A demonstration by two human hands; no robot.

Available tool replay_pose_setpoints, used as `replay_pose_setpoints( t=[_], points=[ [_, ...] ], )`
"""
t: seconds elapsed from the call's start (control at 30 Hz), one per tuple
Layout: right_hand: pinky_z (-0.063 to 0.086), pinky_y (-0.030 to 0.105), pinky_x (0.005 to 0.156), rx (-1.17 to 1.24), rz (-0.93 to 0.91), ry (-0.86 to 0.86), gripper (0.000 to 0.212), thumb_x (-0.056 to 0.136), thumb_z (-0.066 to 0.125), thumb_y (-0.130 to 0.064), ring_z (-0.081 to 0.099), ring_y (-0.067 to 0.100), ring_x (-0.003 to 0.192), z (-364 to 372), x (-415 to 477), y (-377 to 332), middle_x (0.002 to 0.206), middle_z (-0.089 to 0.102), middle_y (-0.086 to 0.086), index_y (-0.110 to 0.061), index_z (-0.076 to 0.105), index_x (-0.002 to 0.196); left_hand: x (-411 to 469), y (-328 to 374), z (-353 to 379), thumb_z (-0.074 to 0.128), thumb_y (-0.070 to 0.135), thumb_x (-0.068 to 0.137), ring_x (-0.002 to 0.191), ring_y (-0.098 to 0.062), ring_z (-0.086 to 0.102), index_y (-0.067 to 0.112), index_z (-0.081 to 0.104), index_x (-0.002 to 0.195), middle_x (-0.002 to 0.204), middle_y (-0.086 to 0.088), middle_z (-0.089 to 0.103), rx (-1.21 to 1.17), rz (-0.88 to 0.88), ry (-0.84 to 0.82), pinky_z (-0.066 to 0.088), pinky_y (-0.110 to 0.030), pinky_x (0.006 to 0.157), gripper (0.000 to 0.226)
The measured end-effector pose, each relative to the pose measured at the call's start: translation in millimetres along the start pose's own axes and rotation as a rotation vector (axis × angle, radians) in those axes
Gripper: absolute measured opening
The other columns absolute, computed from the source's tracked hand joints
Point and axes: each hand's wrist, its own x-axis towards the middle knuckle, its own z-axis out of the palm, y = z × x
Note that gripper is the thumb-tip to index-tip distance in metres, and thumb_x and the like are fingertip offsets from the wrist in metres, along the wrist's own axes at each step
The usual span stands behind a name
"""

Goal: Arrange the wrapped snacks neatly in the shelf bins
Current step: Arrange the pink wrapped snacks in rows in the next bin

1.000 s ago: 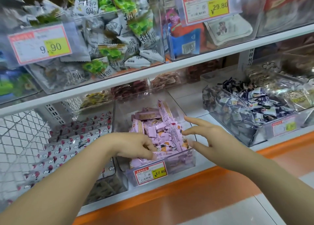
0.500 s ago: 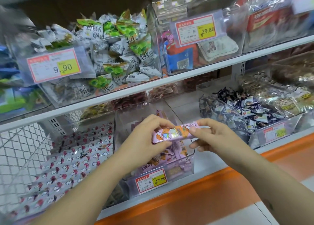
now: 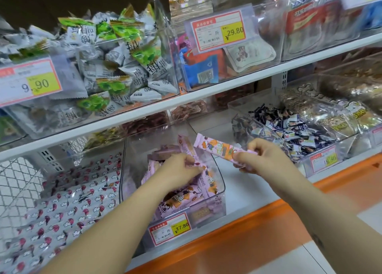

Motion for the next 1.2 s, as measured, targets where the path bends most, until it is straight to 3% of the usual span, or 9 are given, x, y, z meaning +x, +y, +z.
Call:
replay_pose_setpoints(
  t=[0.13, 0.33, 0.47, 0.63, 0.8, 0.93, 1.0, 1.1, 1.2],
  points=[
    [0.049, 0.044, 0.074, -0.120, 0.020, -0.122, 0.026, 0.075, 0.071, -0.011, 0.059, 0.018, 0.058, 2.8, 2.0, 6.2, 0.049, 0.059, -0.001, -0.013, 0.046, 0.082, 9.1, 8.7, 12.6, 0.063, 0.041, 0.084, 0.090, -0.019, 0.055, 0.016, 0.052, 0.120, 0.115, -0.004, 0.059, 0.216, -0.003, 0.089, 0.042, -0.025, 0.074, 0.045],
    [0.049, 0.017, 0.060, -0.225, 0.040, -0.296, 0.037, 0.083, 0.067, -0.012, 0.062, 0.001, 0.054, 7.0, -3.8, 4.4, 0.074, 0.056, 0.000, -0.025, 0.052, 0.114, 12.1, 8.8, 20.7, 0.068, 0.040, 0.081, 0.093, -0.018, 0.051, 0.015, 0.049, 0.124, 0.120, -0.004, 0.056, 0.146, -0.045, 0.097, 0.038, -0.025, 0.073, 0.053],
    [0.057, 0.036, 0.075, -0.232, 0.039, -0.315, 0.041, 0.081, 0.068, -0.009, 0.068, 0.015, 0.071, 8.4, -2.5, 5.7, 0.095, 0.061, 0.006, -0.025, 0.055, 0.117, 14.7, 4.0, 24.2, 0.074, 0.031, 0.077, 0.086, -0.021, 0.061, 0.017, 0.046, 0.123, 0.115, -0.009, 0.057, -0.124, -0.100, 0.051, 0.049, -0.029, 0.073, 0.056],
    [0.052, 0.030, 0.070, -0.224, 0.018, -0.289, 0.048, 0.082, 0.068, -0.030, 0.063, 0.006, 0.070, 11.0, -2.6, 7.3, 0.084, 0.060, -0.004, -0.034, 0.047, 0.125, 11.8, 0.9, 27.5, 0.076, 0.028, 0.074, 0.077, -0.021, 0.059, 0.019, 0.044, 0.124, 0.102, -0.008, 0.058, -0.274, -0.086, 0.054, 0.055, -0.037, 0.074, 0.060],
    [0.051, 0.039, 0.068, -0.200, -0.034, -0.204, 0.030, 0.085, 0.065, -0.035, 0.059, 0.010, 0.065, 15.5, -3.3, 9.0, 0.072, 0.064, -0.006, -0.025, 0.052, 0.110, -7.7, 2.5, 10.7, 0.075, 0.026, 0.077, 0.105, -0.013, 0.055, 0.027, 0.042, 0.130, 0.119, 0.005, 0.051, -0.413, 0.070, 0.139, 0.045, -0.028, 0.087, 0.063],
    [0.054, 0.037, 0.064, -0.074, -0.093, -0.189, 0.037, 0.085, 0.066, -0.023, 0.059, 0.020, 0.073, 14.4, -2.5, 1.7, 0.076, 0.061, -0.002, -0.022, 0.051, 0.119, -30.6, 10.7, -8.4, 0.073, 0.011, 0.078, 0.094, -0.010, 0.065, 0.032, 0.052, 0.114, 0.117, 0.000, 0.060, -0.554, 0.261, 0.161, 0.056, -0.033, 0.081, 0.047],
    [0.051, 0.029, 0.069, -0.066, -0.186, -0.196, 0.047, 0.086, 0.065, -0.020, 0.059, 0.025, 0.073, 13.1, -3.4, -4.6, 0.082, 0.060, -0.001, -0.027, 0.044, 0.127, -41.3, 16.8, -17.1, 0.072, 0.008, 0.078, 0.089, -0.003, 0.065, 0.034, 0.055, 0.106, 0.108, 0.011, 0.064, -0.553, 0.350, 0.158, 0.056, -0.031, 0.079, 0.042],
    [0.050, 0.029, 0.075, -0.105, -0.343, -0.212, 0.053, 0.086, 0.064, -0.016, 0.056, 0.022, 0.077, 12.4, -9.9, -13.5, 0.096, 0.054, 0.000, -0.040, 0.040, 0.127, -55.2, 27.5, -26.3, 0.072, 0.005, 0.077, 0.082, 0.008, 0.061, 0.037, 0.056, 0.098, 0.087, 0.028, 0.065, -0.471, 0.450, 0.146, 0.050, -0.013, 0.073, 0.042],
    [0.051, 0.027, 0.072, -0.205, -0.414, -0.209, 0.050, 0.085, 0.065, -0.017, 0.057, 0.015, 0.076, 7.4, -14.5, -18.7, 0.101, 0.055, -0.002, -0.042, 0.043, 0.123, -60.9, 32.8, -30.1, 0.074, 0.007, 0.076, 0.083, 0.009, 0.059, 0.038, 0.056, 0.097, 0.091, 0.019, 0.063, -0.388, 0.485, 0.154, 0.047, -0.008, 0.070, 0.041]
  ],
)
